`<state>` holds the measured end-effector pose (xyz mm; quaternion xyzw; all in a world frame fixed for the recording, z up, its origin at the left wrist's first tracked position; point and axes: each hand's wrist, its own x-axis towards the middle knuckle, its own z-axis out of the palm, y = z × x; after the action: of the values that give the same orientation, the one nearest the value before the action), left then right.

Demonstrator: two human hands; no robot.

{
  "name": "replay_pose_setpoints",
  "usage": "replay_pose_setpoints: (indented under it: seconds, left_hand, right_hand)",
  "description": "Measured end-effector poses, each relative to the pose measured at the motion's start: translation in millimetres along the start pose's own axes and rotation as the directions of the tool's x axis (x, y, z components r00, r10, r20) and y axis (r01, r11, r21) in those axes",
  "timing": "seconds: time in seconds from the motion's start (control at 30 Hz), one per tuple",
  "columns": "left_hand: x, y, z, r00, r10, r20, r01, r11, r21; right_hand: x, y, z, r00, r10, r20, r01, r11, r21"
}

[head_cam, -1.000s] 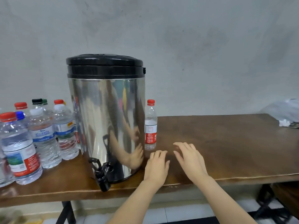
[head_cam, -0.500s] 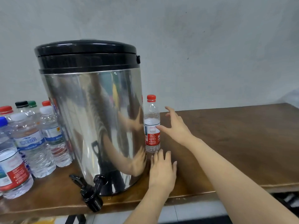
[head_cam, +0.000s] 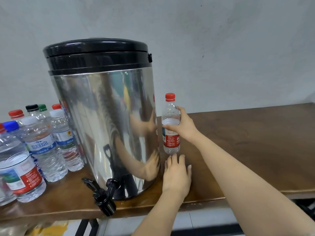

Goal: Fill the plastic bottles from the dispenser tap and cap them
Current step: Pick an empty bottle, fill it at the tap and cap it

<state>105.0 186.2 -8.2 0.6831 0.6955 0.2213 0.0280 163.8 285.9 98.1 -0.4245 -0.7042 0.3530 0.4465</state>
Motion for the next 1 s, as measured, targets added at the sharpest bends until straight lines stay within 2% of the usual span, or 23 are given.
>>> replay_pose_setpoints:
  seconds: [0.13, 0.23, 0.3, 0.37, 0.43, 0.5, 0.53, 0.6, 0.73, 0.87, 1.0]
  left_hand:
    - [-1, 0, -2, 0.999, 0.022, -0.037, -0.022, 1.000, -0.005]
    - [-6, 3, -7, 0.993, 0.101, -0.059, -0.101, 0.995, 0.006]
    - [-15, 6, -12, 0.987, 0.146, -0.066, -0.151, 0.986, -0.070]
    - [-27, 12, -23, 0.981, 0.152, -0.117, -0.177, 0.953, -0.244]
    - [-43, 20, -37, 0.981, 0.109, -0.163, -0.177, 0.849, -0.498]
    - [-59, 25, -54, 0.985, 0.081, -0.151, -0.166, 0.674, -0.720]
    - [-69, 25, -61, 0.984, 0.080, -0.157, -0.173, 0.614, -0.770]
    - [-89, 19, -74, 0.977, 0.071, -0.203, -0.208, 0.562, -0.801]
    - [-136, -8, -89, 0.968, 0.059, -0.243, -0.232, 0.574, -0.785]
    - [-173, -51, -103, 0.981, 0.102, -0.165, -0.193, 0.593, -0.781]
    - [-195, -83, -144, 0.940, 0.059, -0.336, -0.285, 0.679, -0.677]
  right_hand:
    - [-26, -5, -26, 0.995, -0.007, -0.103, 0.010, 1.000, 0.029]
    - [-54, -10, -48, 0.985, 0.009, -0.170, 0.000, 0.999, 0.053]
    - [-75, -17, -60, 0.979, 0.013, -0.202, 0.002, 0.997, 0.072]
    - [-96, -26, -69, 0.975, -0.008, -0.221, 0.026, 0.996, 0.080]
    - [-117, -38, -71, 0.981, -0.020, -0.195, 0.033, 0.998, 0.061]
    - [-137, -47, -65, 0.989, -0.019, -0.148, 0.028, 0.998, 0.058]
    - [-148, -51, -60, 0.992, -0.019, -0.125, 0.028, 0.997, 0.069]
    - [-169, -58, -49, 0.996, -0.029, -0.082, 0.038, 0.993, 0.109]
    - [-209, -71, -16, 0.998, -0.053, -0.043, 0.059, 0.989, 0.135]
    - [-241, -80, 21, 0.995, -0.072, -0.070, 0.081, 0.986, 0.144]
    - [-265, -82, 57, 0.997, -0.057, -0.056, 0.065, 0.987, 0.150]
